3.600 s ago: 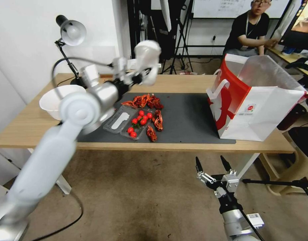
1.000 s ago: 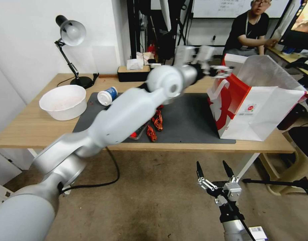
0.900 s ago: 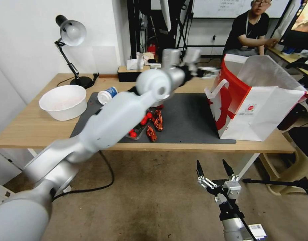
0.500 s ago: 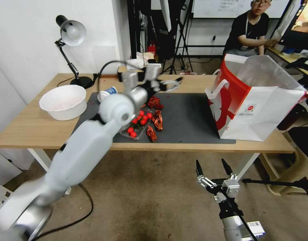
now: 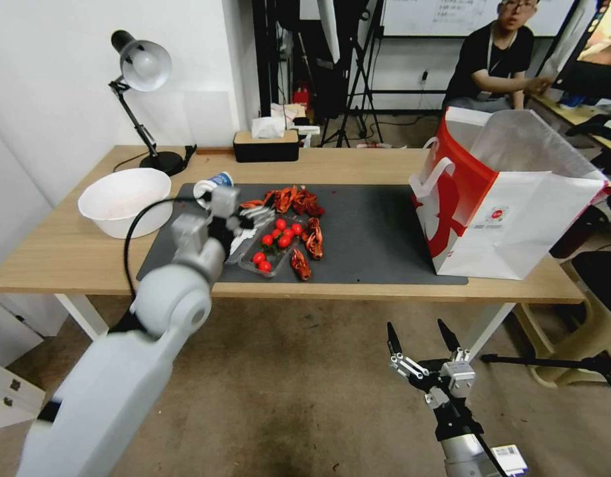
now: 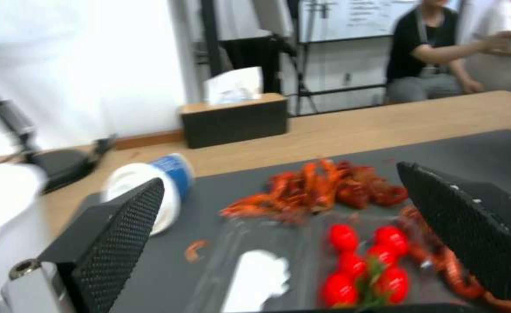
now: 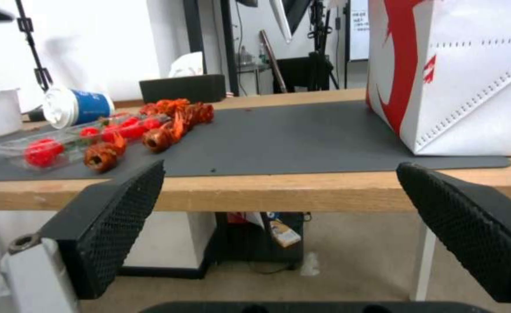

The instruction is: Pick up the trash from the table and place it into the takeout bag.

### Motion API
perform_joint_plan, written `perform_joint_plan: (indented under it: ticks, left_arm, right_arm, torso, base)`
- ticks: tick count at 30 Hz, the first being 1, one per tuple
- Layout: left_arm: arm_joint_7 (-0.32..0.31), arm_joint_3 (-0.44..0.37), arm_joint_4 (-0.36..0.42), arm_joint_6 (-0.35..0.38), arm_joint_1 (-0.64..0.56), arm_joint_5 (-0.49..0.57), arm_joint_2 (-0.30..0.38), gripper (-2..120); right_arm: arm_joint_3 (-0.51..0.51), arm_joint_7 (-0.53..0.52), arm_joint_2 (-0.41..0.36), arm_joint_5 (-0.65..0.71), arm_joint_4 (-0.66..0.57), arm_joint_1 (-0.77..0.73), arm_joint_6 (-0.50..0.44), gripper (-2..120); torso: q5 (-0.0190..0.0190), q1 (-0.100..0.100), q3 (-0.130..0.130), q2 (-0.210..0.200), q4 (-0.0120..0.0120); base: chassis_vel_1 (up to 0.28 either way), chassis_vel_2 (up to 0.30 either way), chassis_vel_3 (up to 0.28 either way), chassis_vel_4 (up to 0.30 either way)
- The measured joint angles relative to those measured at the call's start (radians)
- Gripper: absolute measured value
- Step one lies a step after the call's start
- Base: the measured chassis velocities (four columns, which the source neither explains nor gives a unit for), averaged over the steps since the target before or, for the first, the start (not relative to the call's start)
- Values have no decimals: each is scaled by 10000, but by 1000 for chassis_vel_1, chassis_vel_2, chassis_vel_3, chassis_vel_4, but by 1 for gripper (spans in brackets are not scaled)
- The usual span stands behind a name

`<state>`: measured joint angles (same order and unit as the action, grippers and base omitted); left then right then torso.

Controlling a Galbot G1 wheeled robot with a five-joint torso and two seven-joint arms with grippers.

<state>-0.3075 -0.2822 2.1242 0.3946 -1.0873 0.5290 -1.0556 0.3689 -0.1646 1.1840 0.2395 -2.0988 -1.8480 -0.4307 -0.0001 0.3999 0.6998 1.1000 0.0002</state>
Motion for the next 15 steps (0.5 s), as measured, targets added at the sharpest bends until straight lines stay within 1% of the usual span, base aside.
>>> perform_joint_plan:
  ticks: [1,2,4,7,8,10,15]
  left_arm:
    - [-98,-208,164,-64,-337,-155,-53,100]
    - [-98,-208,164,-64,-337,-155,-53,100]
    - [-329,-594,358,-280,-803,-530,-212,100]
    - [-501,-833,480,-347,-1110,-671,-372,100]
    - [-600,-969,548,-375,-1319,-895,-467,100]
    - [-666,-1227,686,-459,-1744,-1333,-643,100]
    - [-685,-1432,838,-479,-2101,-1484,-776,100]
  right_arm:
    - [-1,1,10,-43,-35,-68,-49,100]
    - [-1,1,10,-43,-35,-68,-49,100]
    - [-12,3,12,-78,-69,-94,-66,100]
    - [-36,2,-13,-79,-55,17,-25,100]
    - [-50,2,-33,-78,-34,76,20,100]
    - [-60,2,-62,-72,-33,119,60,100]
    - [-64,17,-87,-59,-47,119,81,100]
  torso:
    - [0,0,0,0,-1]
    - [0,0,0,0,-1]
    - [2,0,0,0,-1]
    - [0,0,1,0,-3]
    - [3,0,1,0,-4]
    - [0,0,1,0,-3]
    - [1,0,1,0,1]
  base:
    - [0,0,0,0]
    - [0,0,0,0]
    - [0,0,0,0]
    - [0,0,0,0]
    - [0,0,0,0]
    - [0,0,0,0]
    - [0,0,0,0]
